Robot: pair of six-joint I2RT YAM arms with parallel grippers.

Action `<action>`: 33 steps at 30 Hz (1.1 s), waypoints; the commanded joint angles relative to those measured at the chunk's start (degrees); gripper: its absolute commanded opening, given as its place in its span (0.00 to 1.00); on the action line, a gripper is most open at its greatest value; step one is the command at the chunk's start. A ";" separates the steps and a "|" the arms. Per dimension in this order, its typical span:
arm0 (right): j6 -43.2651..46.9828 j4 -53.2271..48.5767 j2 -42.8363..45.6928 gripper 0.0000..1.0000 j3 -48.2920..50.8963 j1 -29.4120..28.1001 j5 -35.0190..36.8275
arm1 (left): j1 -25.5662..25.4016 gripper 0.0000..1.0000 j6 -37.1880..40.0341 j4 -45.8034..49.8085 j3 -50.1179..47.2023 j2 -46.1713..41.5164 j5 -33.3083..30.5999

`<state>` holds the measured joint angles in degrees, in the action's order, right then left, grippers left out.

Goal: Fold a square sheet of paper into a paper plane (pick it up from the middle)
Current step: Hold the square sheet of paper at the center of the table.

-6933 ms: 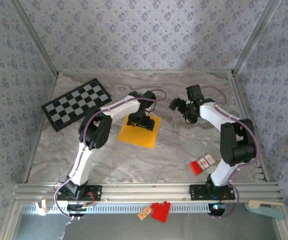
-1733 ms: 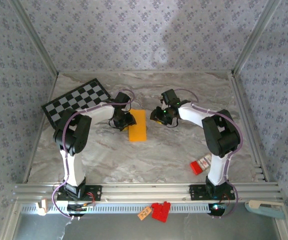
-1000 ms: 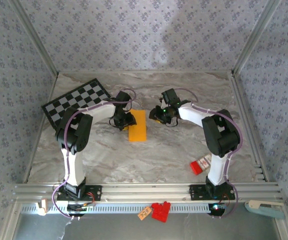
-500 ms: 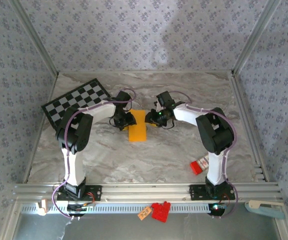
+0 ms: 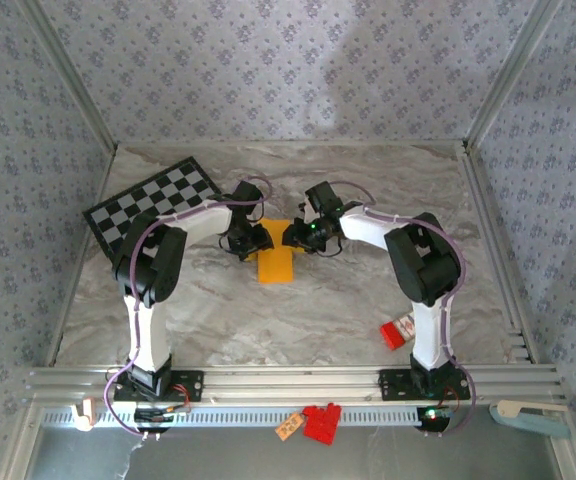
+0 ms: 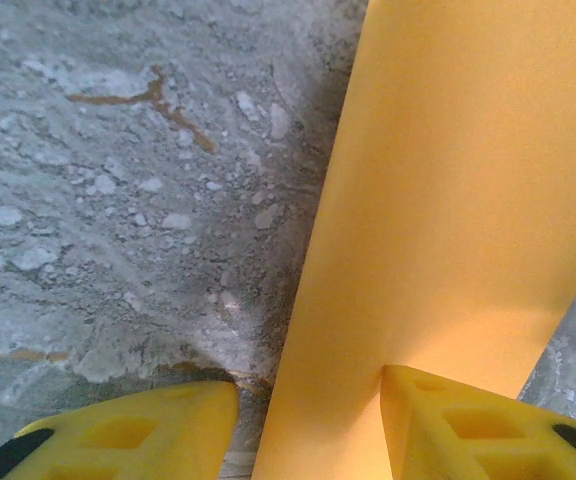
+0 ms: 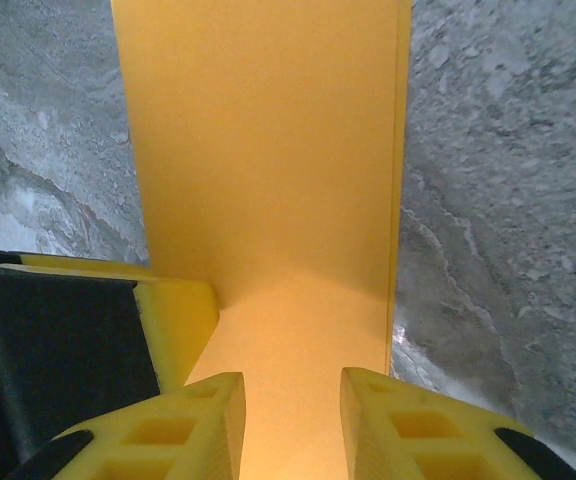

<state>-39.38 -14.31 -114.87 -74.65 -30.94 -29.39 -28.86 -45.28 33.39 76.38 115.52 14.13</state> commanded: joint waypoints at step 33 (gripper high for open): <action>0.62 -0.26 -2.31 0.28 -2.48 -0.35 -1.71 | -2.60 0.46 2.13 -1.96 -4.35 10.42 2.48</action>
<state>-39.38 -12.53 -115.74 -75.37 -30.79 -29.58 -28.86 -43.55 33.93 76.64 115.90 14.31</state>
